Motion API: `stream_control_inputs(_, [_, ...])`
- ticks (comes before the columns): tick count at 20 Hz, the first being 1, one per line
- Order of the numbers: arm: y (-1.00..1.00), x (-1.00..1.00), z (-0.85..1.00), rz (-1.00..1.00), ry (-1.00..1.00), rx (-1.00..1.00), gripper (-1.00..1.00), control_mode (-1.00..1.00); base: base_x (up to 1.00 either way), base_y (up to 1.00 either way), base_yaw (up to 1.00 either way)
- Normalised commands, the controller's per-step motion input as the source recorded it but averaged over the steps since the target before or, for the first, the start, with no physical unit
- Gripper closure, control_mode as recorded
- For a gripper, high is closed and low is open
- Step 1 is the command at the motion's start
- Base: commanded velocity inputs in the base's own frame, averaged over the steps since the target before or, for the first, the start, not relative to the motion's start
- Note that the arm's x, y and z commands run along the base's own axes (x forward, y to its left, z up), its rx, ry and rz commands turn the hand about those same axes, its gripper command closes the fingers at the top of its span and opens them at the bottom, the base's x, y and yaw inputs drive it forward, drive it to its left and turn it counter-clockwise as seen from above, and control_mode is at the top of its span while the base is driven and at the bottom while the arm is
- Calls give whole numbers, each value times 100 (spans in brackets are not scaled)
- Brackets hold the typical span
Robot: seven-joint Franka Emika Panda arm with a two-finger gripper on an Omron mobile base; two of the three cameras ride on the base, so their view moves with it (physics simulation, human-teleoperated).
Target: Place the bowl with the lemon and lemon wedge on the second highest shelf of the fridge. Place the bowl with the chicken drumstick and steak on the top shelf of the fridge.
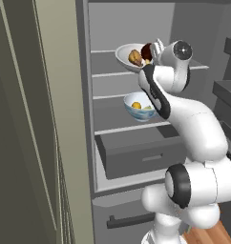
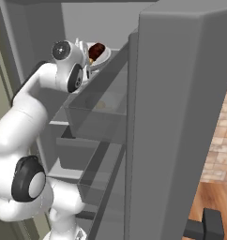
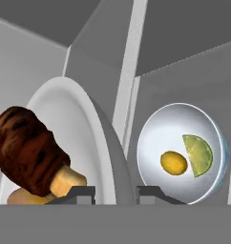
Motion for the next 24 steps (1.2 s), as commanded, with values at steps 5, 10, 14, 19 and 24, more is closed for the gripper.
stream_control_inputs(5, [-5, 69, 0, 0, 2, 0, 100, -100, 0, 0, 0])
stream_control_inputs(10, [0, 56, 0, 0, 0, 0, 100, -100, 0, 0, 0])
stream_control_inputs(14, [0, 42, 0, 0, 1, 0, -100, -100, 0, 0, 0])
stream_control_inputs(19, [0, -15, 0, 0, -1, 0, -100, -100, 0, 0, 0])
stream_control_inputs(24, [0, -92, 0, 0, -13, 0, -100, -100, 0, 0, 0])
